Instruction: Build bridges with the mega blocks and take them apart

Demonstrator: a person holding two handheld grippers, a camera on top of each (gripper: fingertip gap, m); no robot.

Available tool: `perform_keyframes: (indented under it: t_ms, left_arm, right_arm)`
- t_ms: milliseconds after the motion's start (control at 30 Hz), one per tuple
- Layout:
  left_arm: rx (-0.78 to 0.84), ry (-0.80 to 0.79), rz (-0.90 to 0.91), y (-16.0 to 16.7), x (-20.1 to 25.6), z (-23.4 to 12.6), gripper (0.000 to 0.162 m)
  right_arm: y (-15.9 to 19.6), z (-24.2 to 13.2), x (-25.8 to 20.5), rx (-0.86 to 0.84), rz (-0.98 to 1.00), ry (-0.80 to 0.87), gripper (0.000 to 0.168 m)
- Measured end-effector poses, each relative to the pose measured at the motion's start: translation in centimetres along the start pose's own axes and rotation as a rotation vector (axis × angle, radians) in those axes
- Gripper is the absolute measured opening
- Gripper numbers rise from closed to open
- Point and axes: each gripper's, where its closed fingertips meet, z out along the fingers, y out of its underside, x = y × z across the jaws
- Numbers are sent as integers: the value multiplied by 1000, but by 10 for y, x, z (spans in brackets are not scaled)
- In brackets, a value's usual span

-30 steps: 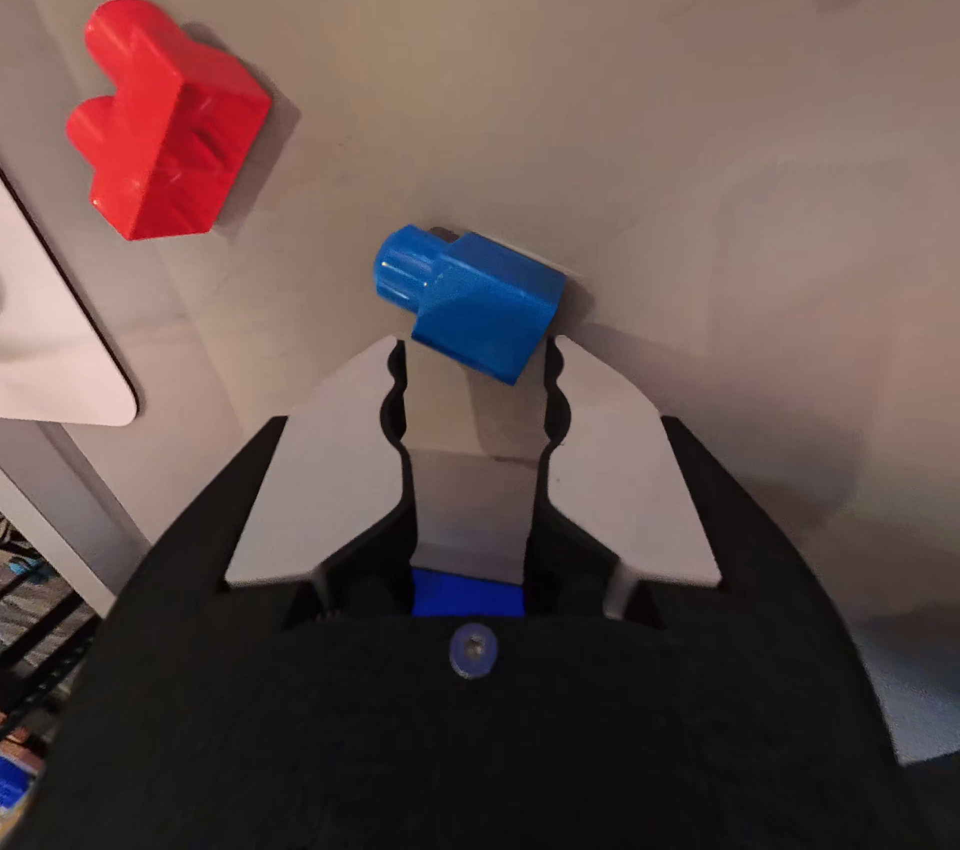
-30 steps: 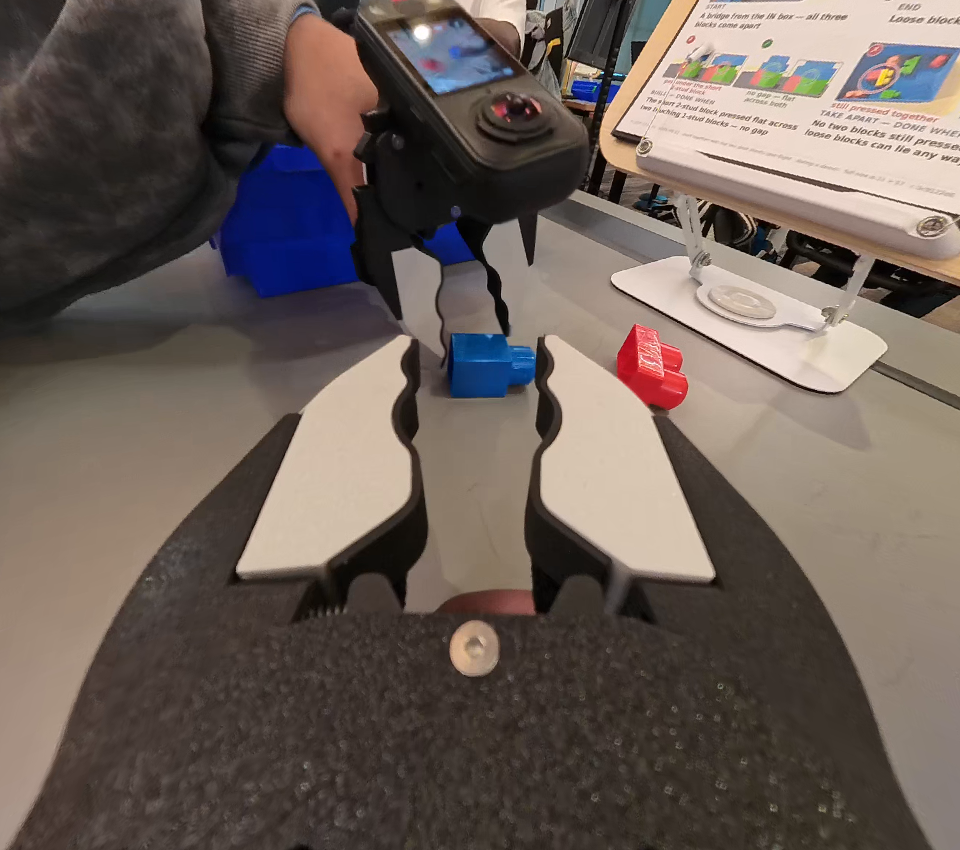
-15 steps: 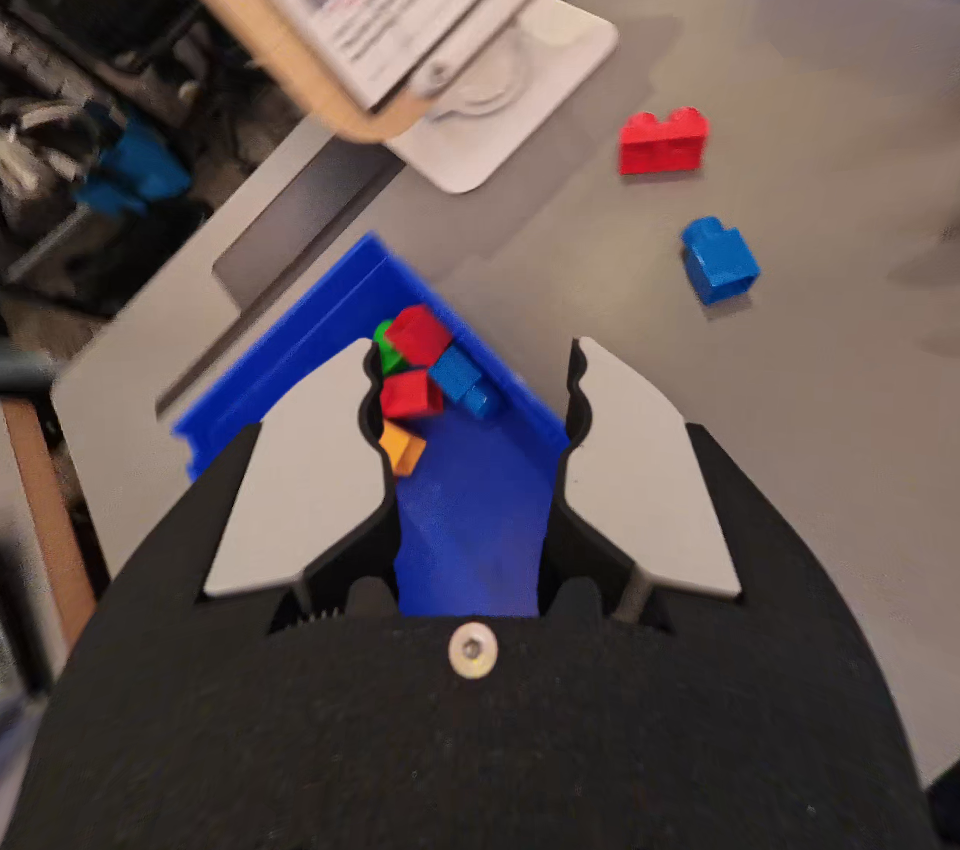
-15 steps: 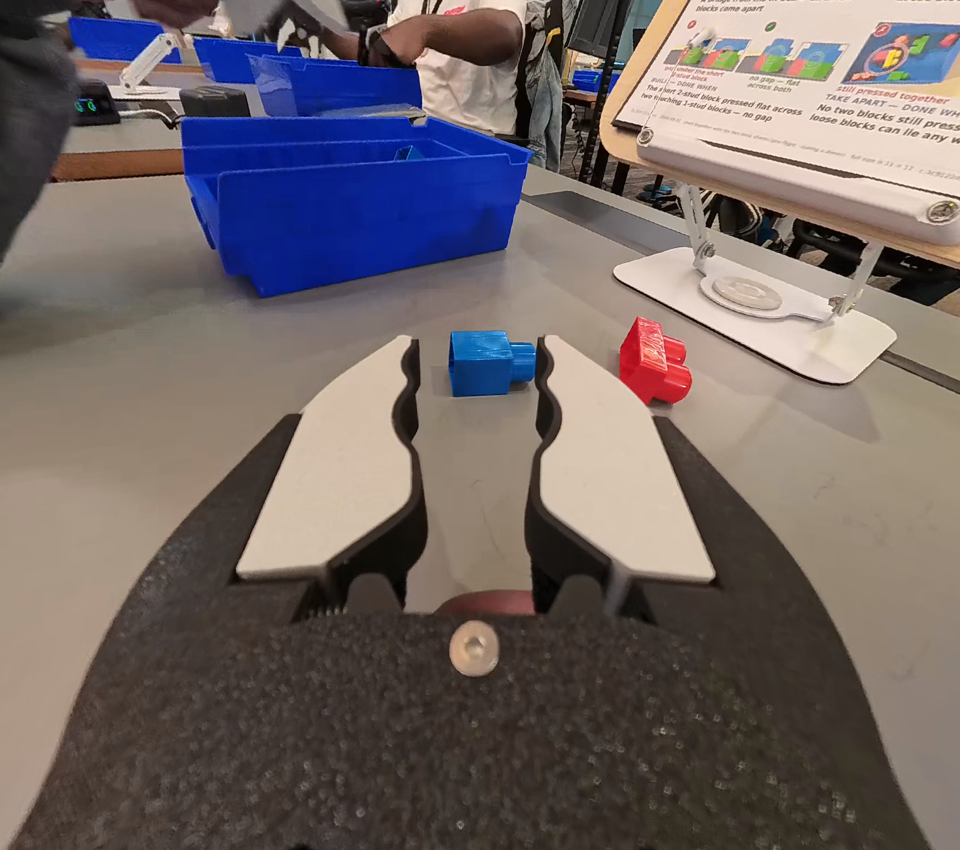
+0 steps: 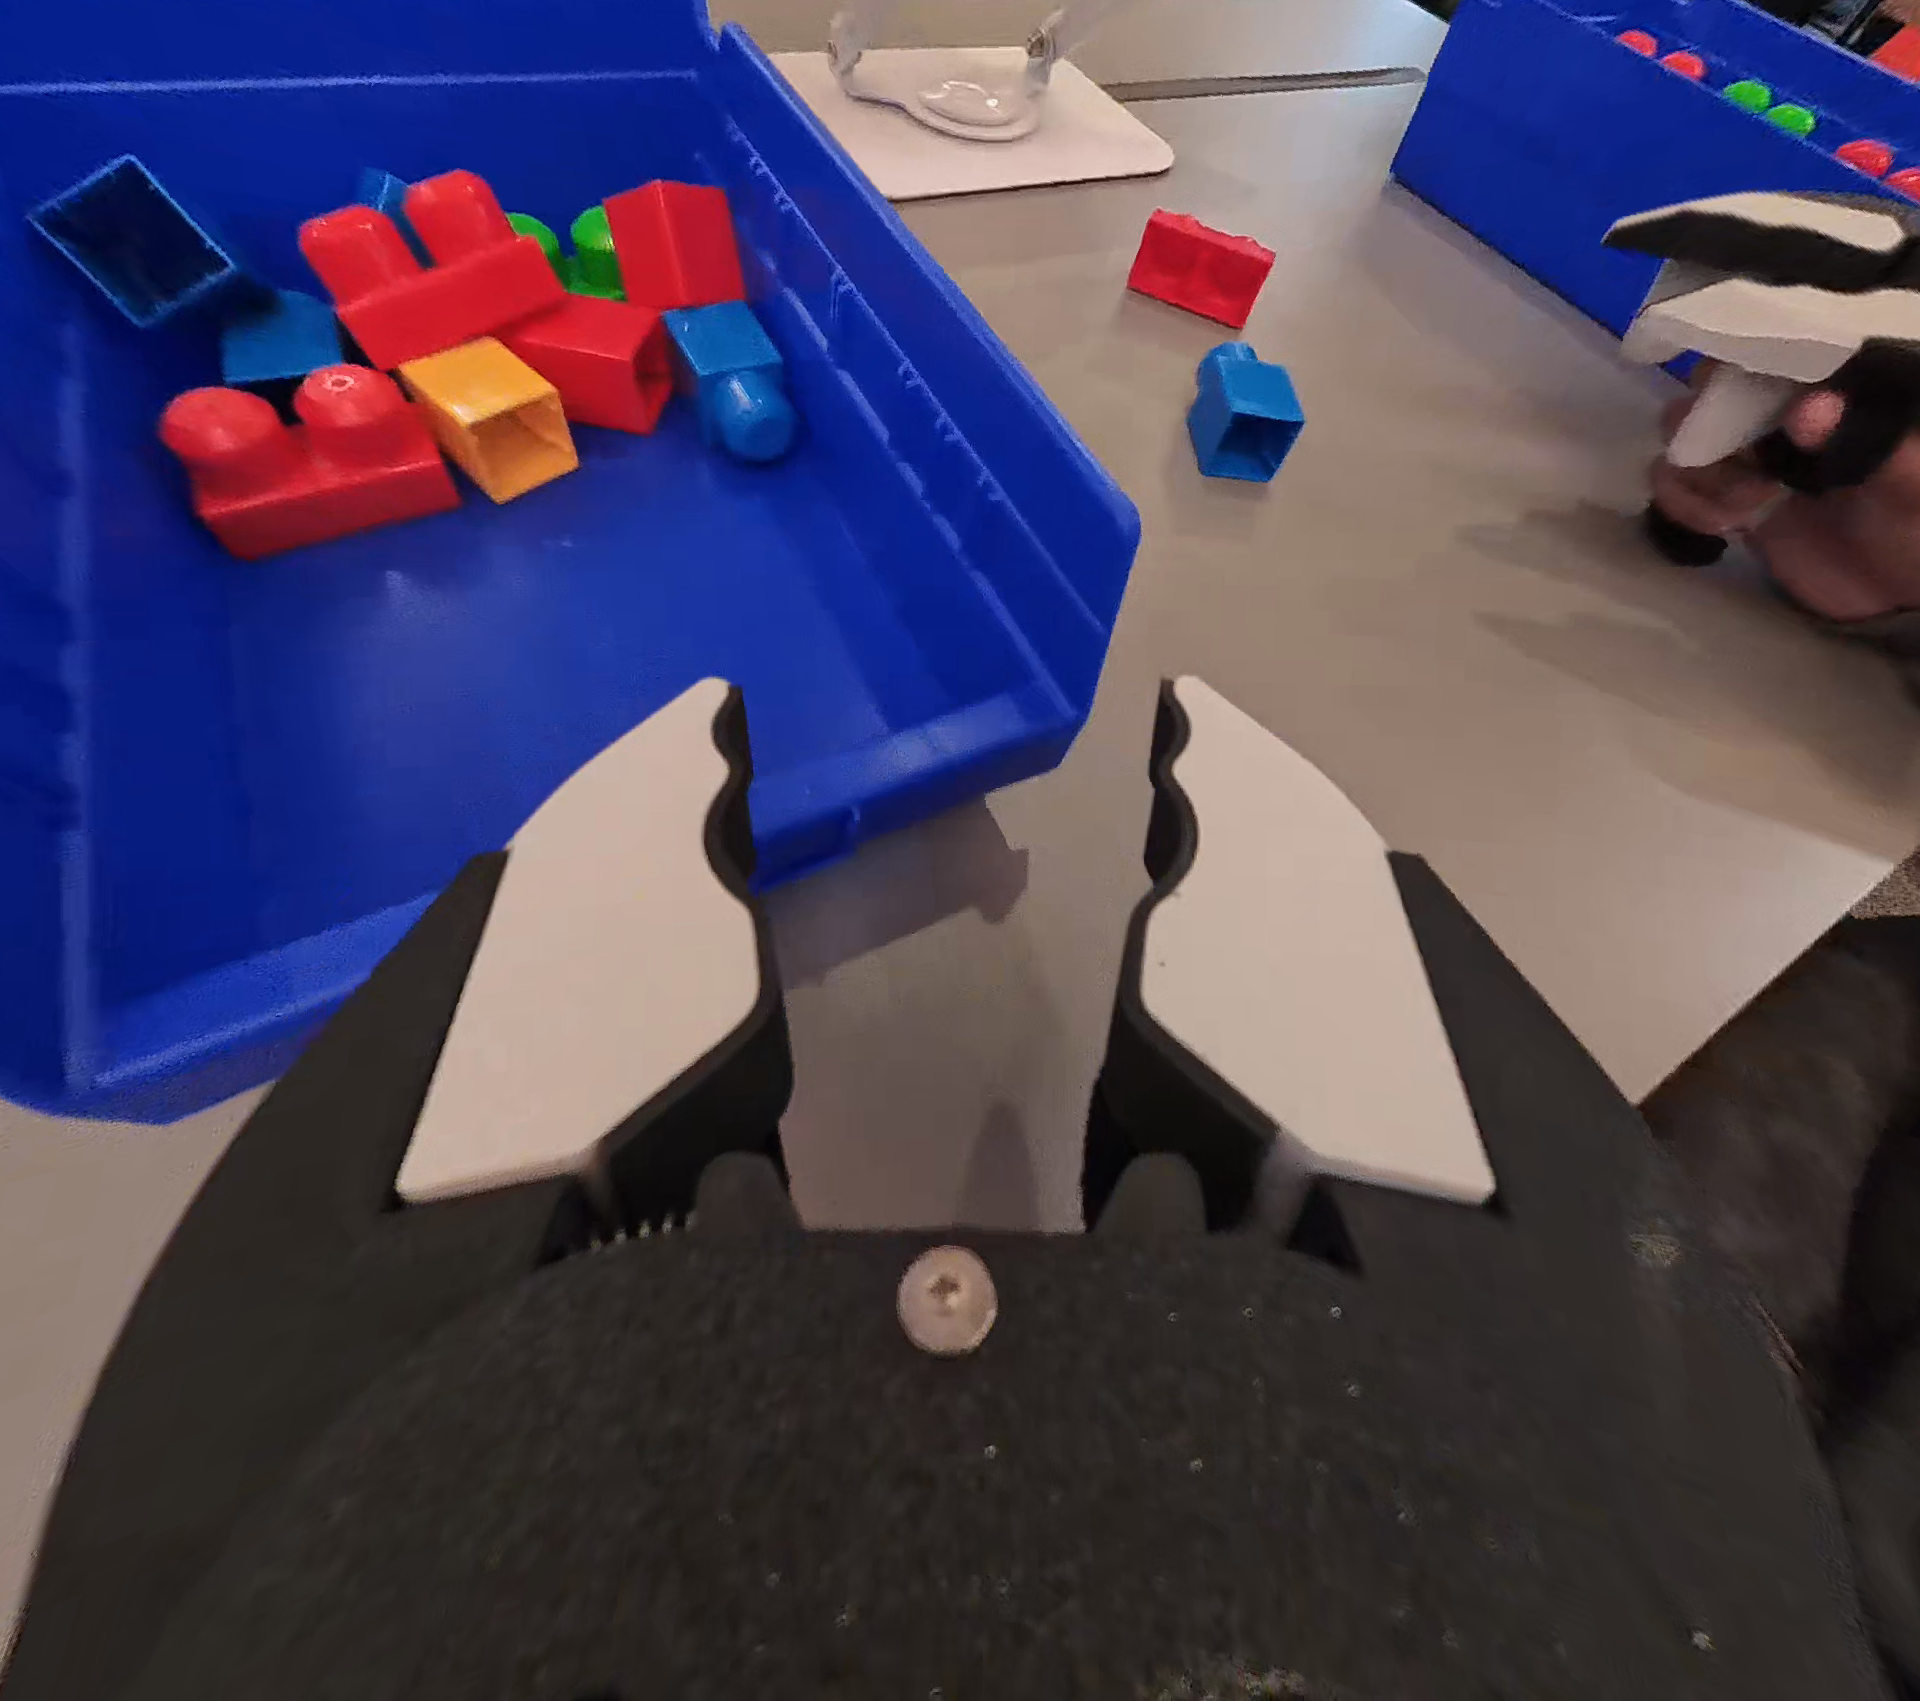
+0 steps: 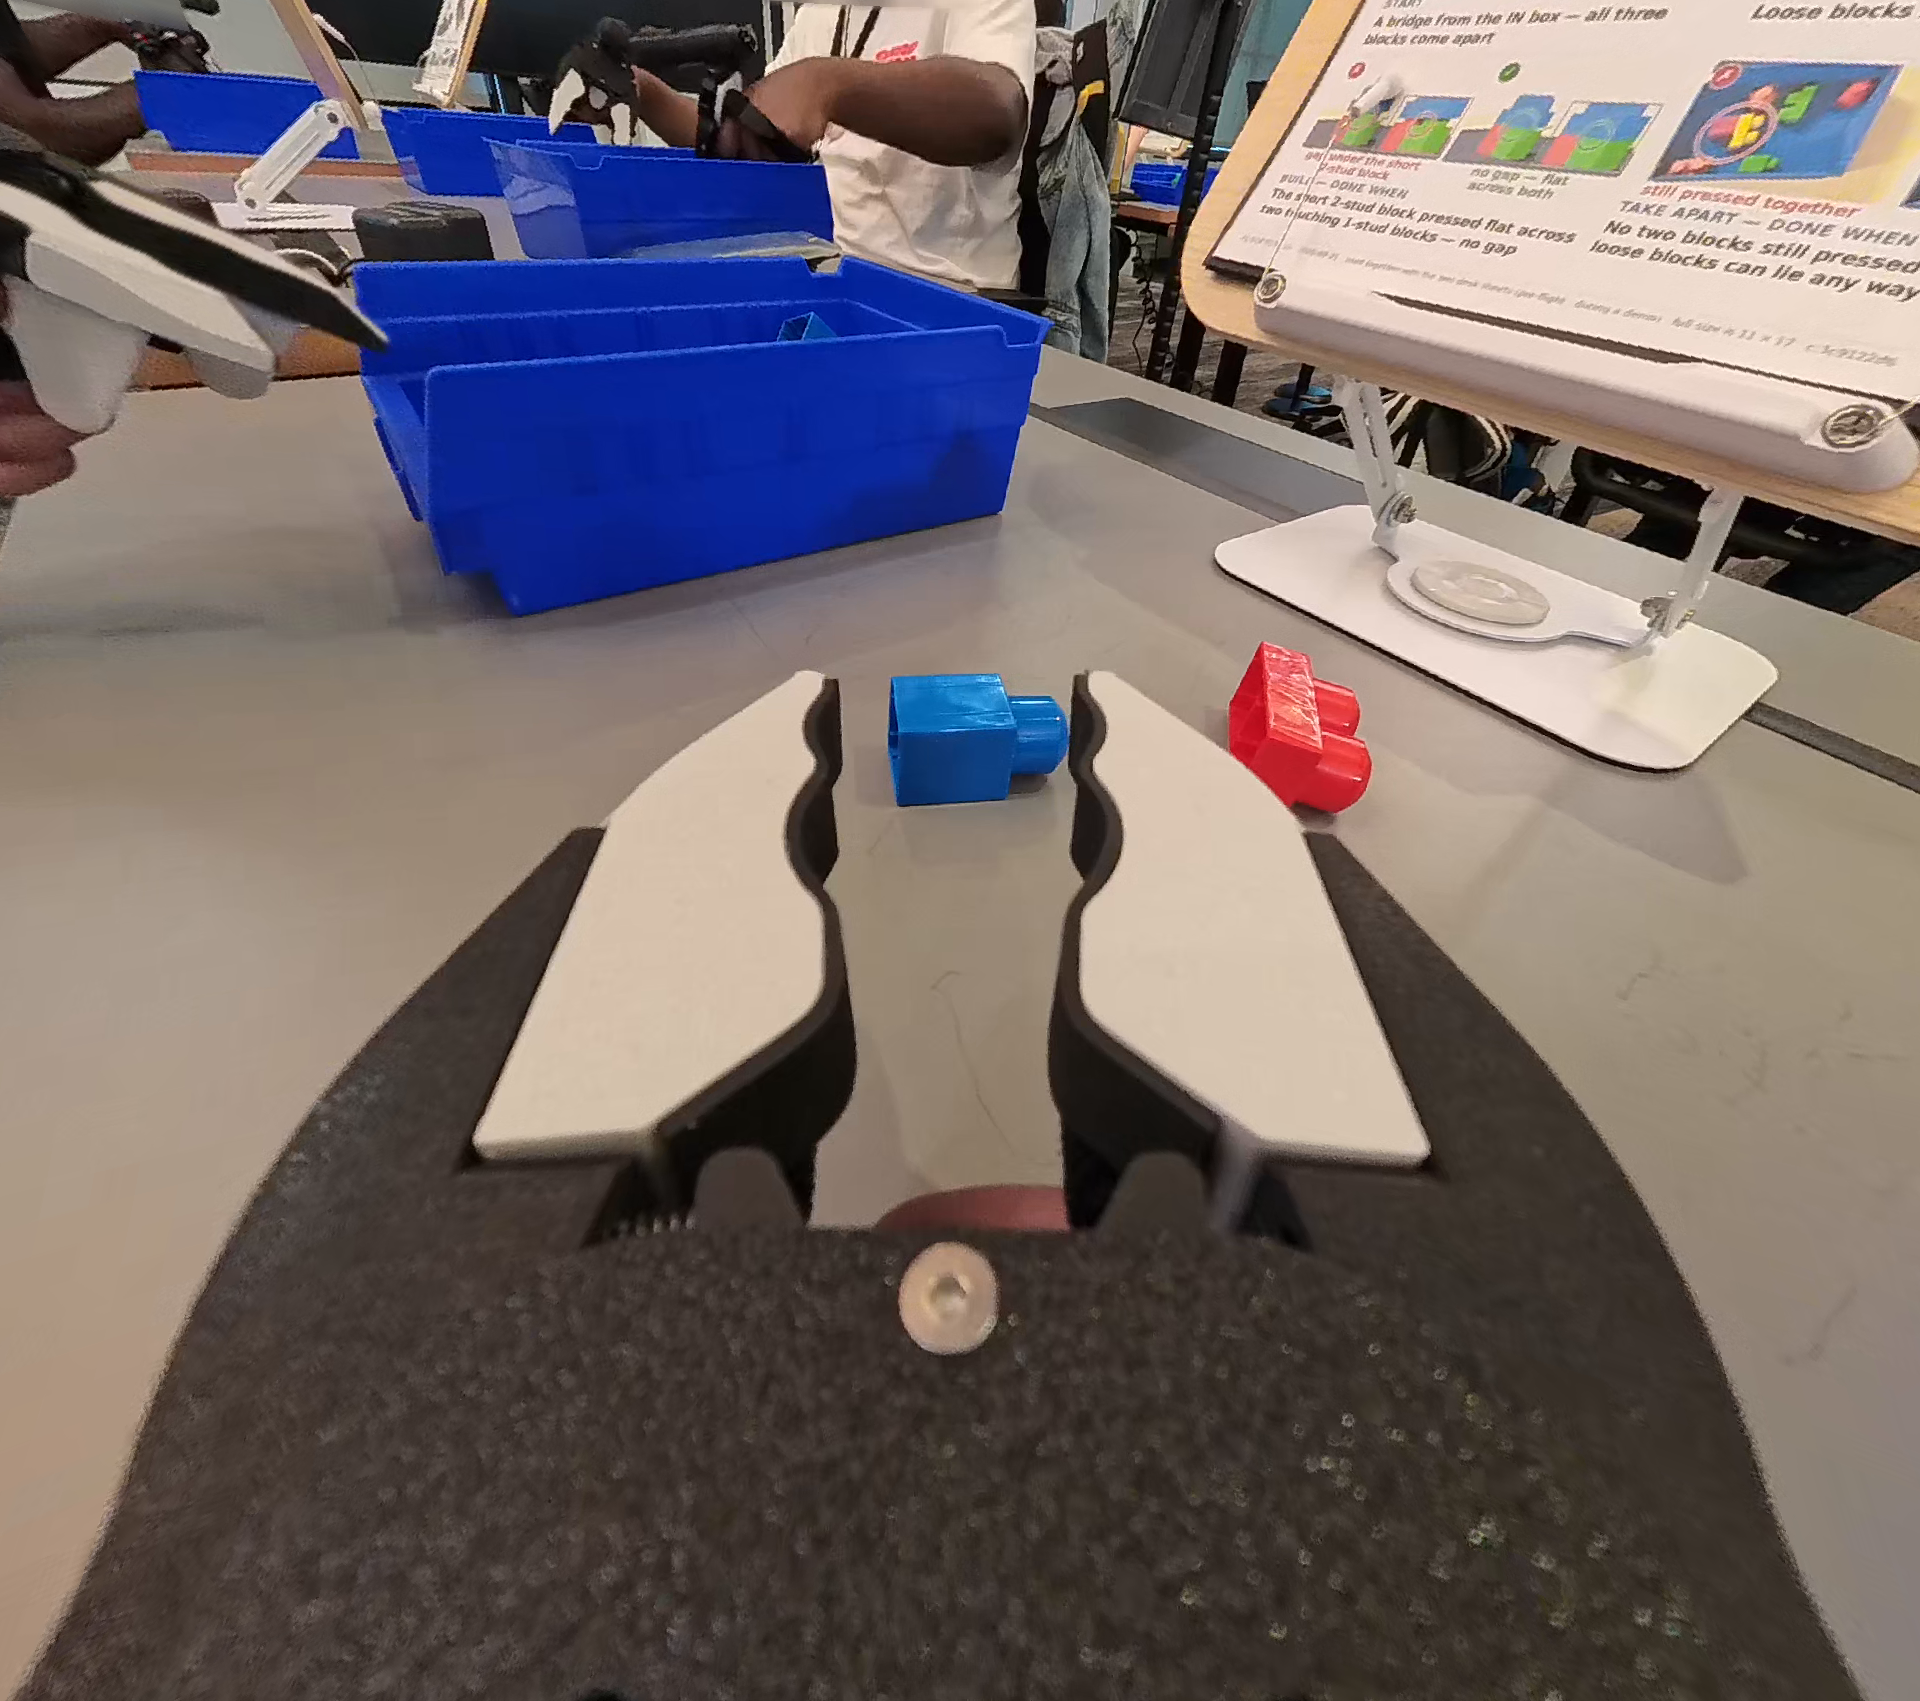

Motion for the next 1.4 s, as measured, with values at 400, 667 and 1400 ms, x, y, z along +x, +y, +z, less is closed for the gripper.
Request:
perform_keyframes:
  t_ms: [400, 667, 1400]
  left_arm:
    - [-251, 113, 409, -35, -34, 44, 77]
    - [-558, 260, 699, -19, -65, 131, 88]
    - [-637, 142, 815, -15, -86, 161, 69]
  right_arm:
    - [0, 0, 2, 6, 6, 9, 42]
    - [0, 0, 2, 3, 21, -4, 41]
    - [0, 0, -3, 0, 4, -27, 41]
